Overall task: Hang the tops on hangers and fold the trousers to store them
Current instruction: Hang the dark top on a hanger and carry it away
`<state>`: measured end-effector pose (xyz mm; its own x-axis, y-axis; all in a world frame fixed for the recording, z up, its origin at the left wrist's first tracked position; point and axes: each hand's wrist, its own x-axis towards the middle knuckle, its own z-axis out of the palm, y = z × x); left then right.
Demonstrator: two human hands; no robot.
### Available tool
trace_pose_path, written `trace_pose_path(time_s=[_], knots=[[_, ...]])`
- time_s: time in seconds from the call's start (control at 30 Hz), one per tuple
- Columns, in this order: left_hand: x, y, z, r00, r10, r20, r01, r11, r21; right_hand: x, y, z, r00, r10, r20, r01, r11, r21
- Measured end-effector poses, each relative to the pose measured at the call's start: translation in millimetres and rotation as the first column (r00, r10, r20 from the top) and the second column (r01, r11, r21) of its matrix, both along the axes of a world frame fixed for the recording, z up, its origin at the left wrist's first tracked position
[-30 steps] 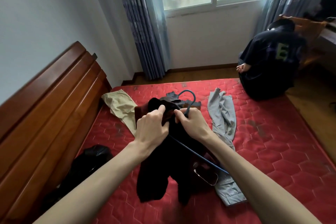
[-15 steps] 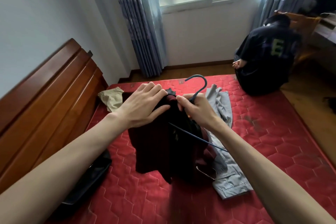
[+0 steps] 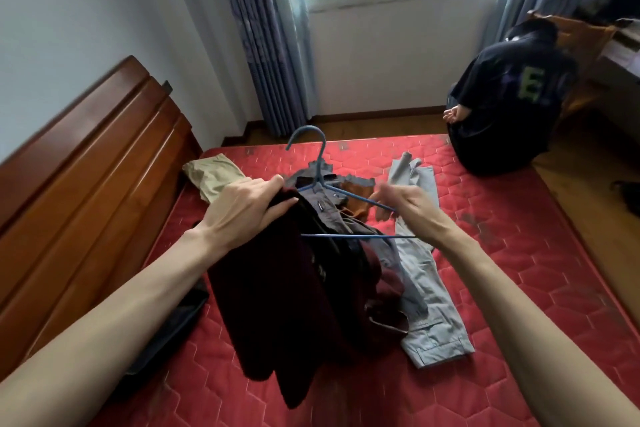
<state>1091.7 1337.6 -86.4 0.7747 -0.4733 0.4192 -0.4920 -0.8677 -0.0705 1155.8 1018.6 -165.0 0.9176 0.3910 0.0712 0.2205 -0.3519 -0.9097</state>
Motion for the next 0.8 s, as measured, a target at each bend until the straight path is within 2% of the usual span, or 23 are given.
trace_pose_path(time_s=[0.07,0.1,0.17,0.23,0.33,0.4,0.43,0.47,0.53,0.8], knots=[[-4.0,10.1,6.1,0.998,0.067,0.005,-0.067,0.997,-0.024,6.2,-12.7,-13.6,0.978,-0.175,-0.110,0.194,0.961,0.198],[-5.2,14.4,9.3,0.995,0.097,0.010,-0.097,0.995,-0.037,9.9,-17.7,-20.7,0.947,-0.270,-0.175,0.312,0.902,0.298],[-6.9,21.3,15.7,0.991,0.135,0.012,-0.134,0.987,-0.086,12.4,-20.8,-36.6,0.886,-0.360,-0.291,0.450,0.819,0.356],[-8.6,25.7,22.5,0.990,0.134,0.039,-0.128,0.984,-0.128,4.9,-8.8,-51.7,0.904,-0.315,-0.287,0.392,0.880,0.268],[-12.0,24.2,31.3,0.986,0.124,0.115,-0.110,0.987,-0.118,-17.9,32.8,-56.0,0.981,-0.036,-0.191,0.070,0.982,0.173],[-13.9,21.1,36.8,0.981,0.136,0.138,-0.118,0.984,-0.133,-26.1,65.1,-58.0,0.992,0.116,-0.058,-0.117,0.993,-0.022],[-15.1,20.7,39.1,0.977,0.145,0.153,-0.123,0.982,-0.147,-25.4,78.3,-62.0,0.988,0.153,0.036,-0.146,0.976,-0.161],[-16.4,21.2,41.2,0.973,0.158,0.171,-0.130,0.978,-0.161,-22.6,88.8,-64.6,0.980,0.168,0.106,-0.134,0.953,-0.272],[-19.9,26.2,44.6,0.965,0.182,0.191,-0.146,0.971,-0.188,-14.7,99.2,-65.6,0.972,0.150,0.178,-0.072,0.920,-0.384],[-36.4,76.0,40.1,0.981,0.124,0.152,-0.106,0.987,-0.123,29.1,79.2,-36.0,0.959,0.133,0.249,0.001,0.881,-0.472]])
